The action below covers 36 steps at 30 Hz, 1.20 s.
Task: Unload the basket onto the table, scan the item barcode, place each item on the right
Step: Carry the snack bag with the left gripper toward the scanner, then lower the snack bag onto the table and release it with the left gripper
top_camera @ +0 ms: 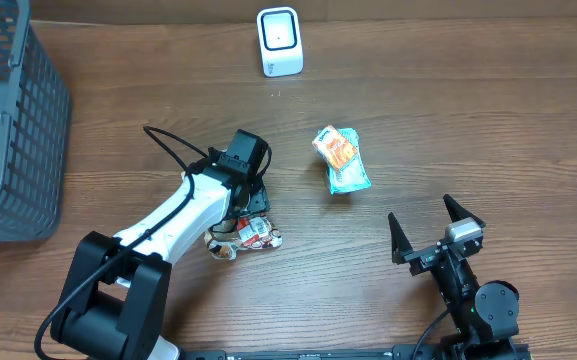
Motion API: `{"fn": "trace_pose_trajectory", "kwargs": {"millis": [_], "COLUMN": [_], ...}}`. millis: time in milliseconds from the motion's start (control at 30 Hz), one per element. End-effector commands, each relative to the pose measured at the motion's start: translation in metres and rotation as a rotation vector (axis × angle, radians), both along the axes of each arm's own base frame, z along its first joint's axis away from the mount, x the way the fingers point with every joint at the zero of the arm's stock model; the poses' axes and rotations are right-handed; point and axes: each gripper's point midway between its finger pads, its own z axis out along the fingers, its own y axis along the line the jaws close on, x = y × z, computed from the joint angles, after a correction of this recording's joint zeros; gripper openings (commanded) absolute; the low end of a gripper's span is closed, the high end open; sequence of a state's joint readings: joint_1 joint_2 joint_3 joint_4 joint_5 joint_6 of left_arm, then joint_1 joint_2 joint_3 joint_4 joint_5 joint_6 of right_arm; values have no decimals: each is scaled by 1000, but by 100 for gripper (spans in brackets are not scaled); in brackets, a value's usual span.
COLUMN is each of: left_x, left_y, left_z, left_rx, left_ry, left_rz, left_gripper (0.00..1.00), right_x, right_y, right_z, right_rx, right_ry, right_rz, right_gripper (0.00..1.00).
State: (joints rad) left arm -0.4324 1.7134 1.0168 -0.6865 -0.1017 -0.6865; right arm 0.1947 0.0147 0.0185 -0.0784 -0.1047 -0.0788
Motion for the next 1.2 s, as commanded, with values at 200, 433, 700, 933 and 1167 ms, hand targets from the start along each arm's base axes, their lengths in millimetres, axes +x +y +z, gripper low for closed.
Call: {"fn": "trace_pose_trajectory", "kwargs": {"millis": [200, 433, 700, 933, 1167], "left_x": [-4, -14, -22, 5, 29], "left_y": [2, 0, -1, 35, 50], "left_z": [19, 4, -26, -14, -7], "left_rx": [31, 13, 29, 268, 321], "left_ry": [43, 86, 182, 70, -20], "left_rz": [-36, -42, -123, -131, -89], "left_gripper": [84, 79, 62, 58, 58], "right_x": [0, 0, 0, 0, 0], "right_y": [-1, -1, -1, -1, -1], "right_z": [-1, -1, -1, -1, -1], "right_rx": [4, 4, 4, 4, 4], "right_ry": [-5, -5, -5, -5, -5], "right_rz": [-4, -3, -4, -4, -3], "right_gripper": [100, 100, 100, 100, 100]}}
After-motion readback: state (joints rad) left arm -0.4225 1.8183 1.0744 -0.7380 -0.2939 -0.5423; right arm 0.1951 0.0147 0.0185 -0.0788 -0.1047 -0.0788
